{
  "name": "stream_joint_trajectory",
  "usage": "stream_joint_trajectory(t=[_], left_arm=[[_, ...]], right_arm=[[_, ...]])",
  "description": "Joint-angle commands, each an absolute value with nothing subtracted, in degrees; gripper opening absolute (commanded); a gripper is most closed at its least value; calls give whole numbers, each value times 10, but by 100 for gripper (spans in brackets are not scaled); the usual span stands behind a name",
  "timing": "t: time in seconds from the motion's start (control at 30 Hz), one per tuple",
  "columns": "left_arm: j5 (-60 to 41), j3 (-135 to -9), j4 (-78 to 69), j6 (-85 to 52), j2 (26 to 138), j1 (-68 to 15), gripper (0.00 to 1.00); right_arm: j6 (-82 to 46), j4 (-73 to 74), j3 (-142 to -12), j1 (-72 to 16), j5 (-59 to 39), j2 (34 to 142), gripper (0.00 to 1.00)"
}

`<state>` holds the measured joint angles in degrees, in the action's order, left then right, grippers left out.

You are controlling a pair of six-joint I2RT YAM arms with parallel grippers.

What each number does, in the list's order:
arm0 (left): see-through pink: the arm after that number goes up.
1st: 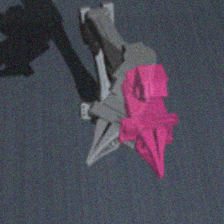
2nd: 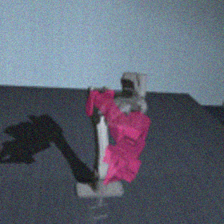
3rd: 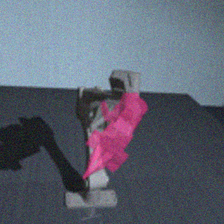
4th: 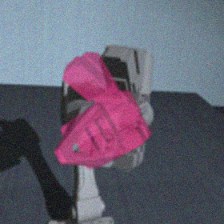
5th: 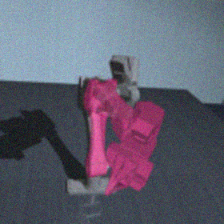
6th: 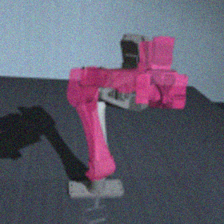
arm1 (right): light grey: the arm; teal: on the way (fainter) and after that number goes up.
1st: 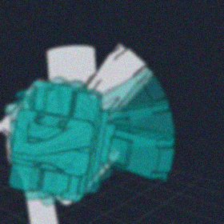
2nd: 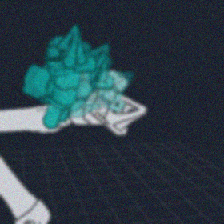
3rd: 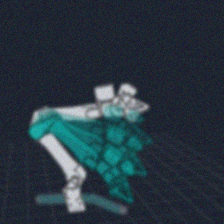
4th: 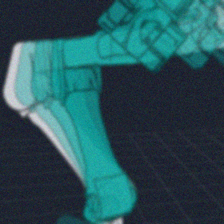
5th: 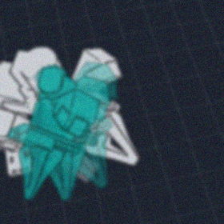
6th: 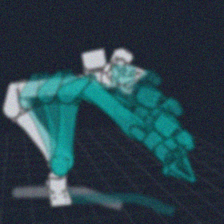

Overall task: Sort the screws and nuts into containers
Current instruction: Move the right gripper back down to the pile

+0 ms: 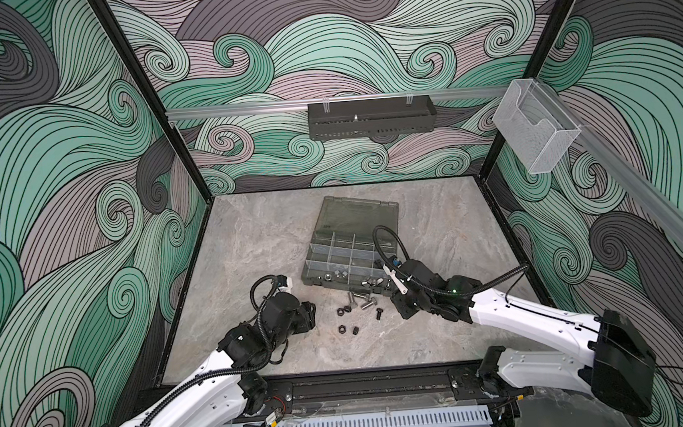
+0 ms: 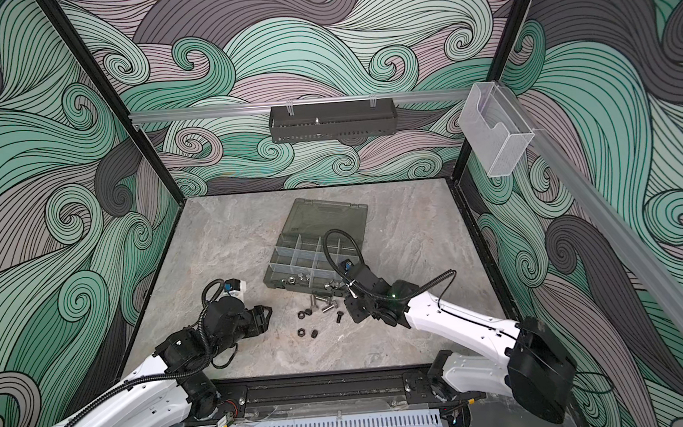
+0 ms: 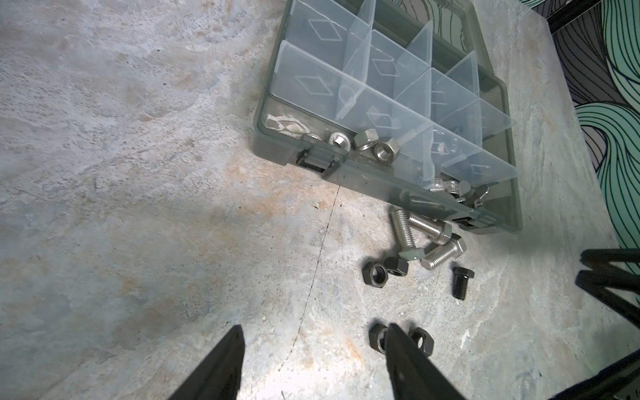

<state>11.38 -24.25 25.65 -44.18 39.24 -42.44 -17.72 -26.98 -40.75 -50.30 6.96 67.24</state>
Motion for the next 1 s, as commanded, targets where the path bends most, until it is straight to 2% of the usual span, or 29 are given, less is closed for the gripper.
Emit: stream_joint_trajectory(t=[0.0, 0.57, 0.97], left_arm=[[119, -257, 254, -439, 387, -420, 67], [112, -216, 285, -476, 303, -420, 67], [103, -218, 281, -474, 307, -420, 67]], right_arm=[[-229, -266, -387, -518, 105, 662, 31], [-296, -217, -376, -574, 117, 724, 34], [-315, -192, -422, -591, 127, 816, 38]])
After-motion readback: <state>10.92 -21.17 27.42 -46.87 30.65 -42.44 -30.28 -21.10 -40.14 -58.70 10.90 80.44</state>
